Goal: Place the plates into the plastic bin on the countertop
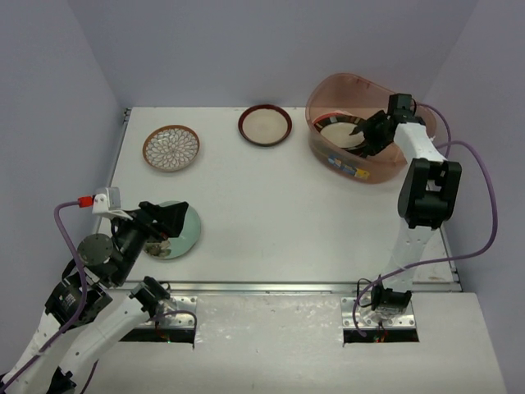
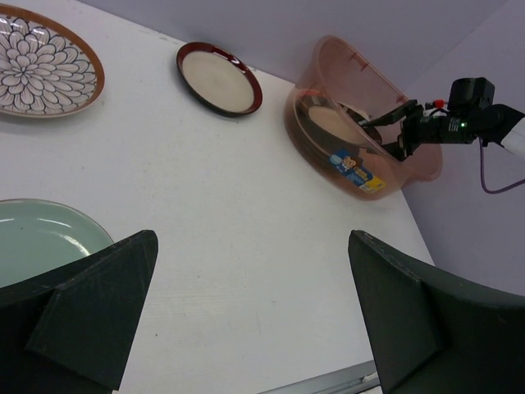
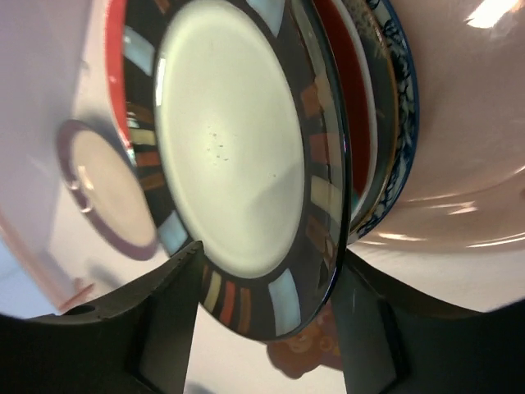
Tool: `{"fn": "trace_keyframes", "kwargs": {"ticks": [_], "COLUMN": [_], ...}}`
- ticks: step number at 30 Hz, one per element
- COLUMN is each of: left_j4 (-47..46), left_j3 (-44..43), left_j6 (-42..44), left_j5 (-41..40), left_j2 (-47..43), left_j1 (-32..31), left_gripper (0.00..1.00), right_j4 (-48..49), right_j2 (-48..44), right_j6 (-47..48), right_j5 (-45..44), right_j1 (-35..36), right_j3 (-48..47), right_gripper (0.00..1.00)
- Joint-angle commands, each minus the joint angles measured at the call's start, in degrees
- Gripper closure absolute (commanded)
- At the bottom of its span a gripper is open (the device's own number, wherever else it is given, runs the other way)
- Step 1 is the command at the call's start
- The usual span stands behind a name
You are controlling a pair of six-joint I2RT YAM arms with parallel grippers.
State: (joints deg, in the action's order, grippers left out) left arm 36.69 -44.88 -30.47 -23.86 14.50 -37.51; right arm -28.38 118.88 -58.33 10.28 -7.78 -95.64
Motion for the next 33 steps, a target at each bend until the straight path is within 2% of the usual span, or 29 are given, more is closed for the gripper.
{"fn": "trace_keyframes", "kwargs": {"ticks": [1,4,5,6,15,20,24,26,30,33], "left_j4": [-1.27,-1.12,-1.04,-1.00,-0.83,-0.83,-0.79,-0.73,-0.62,-0.18], "left_j3": [-0.38,-0.37,-0.33,-0.33,-0.38,-0.38,-0.38,-0.39,-0.41,-0.70], "left_j6": [-0.21,-0.37,-0.38,-0.46,-0.74,-0.82,-0.82,-0.84,-1.00,-1.26], "left_j5": [-0.40,-0.73,-0.81,-0.96,-1.41,-1.46,-1.46,-1.57,-1.88,-2.70], "left_j2": [0.09,-0.24,-0.37,-0.48,-0.62,-0.54,-0.35,-0.25,-0.05,0.07], "left_j1": [-0.72,-0.81,-0.86,-0.90,-1.60,-1.69,-1.78,-1.86,-1.95,-1.95], "left_gripper": [0.00,0.00,0.00,0.00,0.00,0.00,0.00,0.00,0.00,0.00], "right_j4": [-7.08,-10.58,-10.99,-11.20,-14.47,-24.65,-22.24,-18.28,-12.32,-7.09], "right_j2": [2.96,6.17,6.95,7.52,10.14,13.36,8.46,2.23,-7.63,-18.18], "right_j6": [6.73,7.89,7.97,8.12,9.92,16.23,16.42,15.12,12.08,14.07], "right_j5": [0.05,1.90,2.88,3.85,6.90,0.68,-0.53,-0.16,-0.77,-2.34], "right_j1": [1.97,2.21,2.35,2.49,3.87,6.08,6.07,6.03,6.55,11.21], "right_j3": [-9.51,-13.53,-14.06,-14.57,-18.63,-27.78,-20.76,-12.97,-3.64,0.42], "right_gripper": [0.31,0.25,0.10,0.01,0.01,0.01,0.01,0.01,0.01,0.01]}}
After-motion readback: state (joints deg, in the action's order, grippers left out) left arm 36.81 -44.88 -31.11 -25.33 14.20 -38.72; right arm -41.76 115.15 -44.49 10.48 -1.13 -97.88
